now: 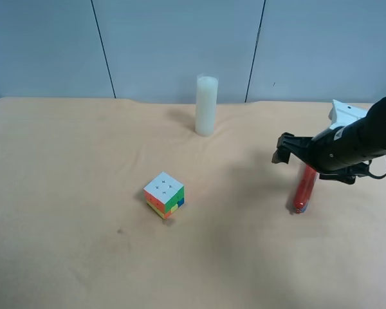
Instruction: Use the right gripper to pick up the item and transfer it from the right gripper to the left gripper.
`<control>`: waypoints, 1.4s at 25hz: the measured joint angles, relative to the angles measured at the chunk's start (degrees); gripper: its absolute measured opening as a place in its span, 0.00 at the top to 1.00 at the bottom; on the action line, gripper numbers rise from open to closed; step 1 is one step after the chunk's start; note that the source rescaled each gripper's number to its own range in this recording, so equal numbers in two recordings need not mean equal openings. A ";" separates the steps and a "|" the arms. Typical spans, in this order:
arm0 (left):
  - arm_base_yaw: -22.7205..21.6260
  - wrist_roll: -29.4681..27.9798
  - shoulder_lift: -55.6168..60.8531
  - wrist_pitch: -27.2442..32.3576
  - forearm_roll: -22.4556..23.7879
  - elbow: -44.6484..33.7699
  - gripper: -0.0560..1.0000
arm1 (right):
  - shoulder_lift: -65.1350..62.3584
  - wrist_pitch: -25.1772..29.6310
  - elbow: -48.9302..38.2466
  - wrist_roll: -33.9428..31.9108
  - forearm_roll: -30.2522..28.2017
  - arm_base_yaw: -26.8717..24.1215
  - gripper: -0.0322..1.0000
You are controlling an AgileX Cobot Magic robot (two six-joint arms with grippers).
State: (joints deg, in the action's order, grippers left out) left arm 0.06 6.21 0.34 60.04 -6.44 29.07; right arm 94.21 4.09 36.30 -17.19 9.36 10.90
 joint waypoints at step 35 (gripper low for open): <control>0.00 0.00 0.00 0.00 0.00 0.00 0.00 | -4.61 11.36 -0.05 2.72 4.56 9.30 0.00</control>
State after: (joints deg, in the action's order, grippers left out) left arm 0.06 6.21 0.34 60.04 -6.44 29.07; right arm 89.60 15.45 36.25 -14.47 13.92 20.19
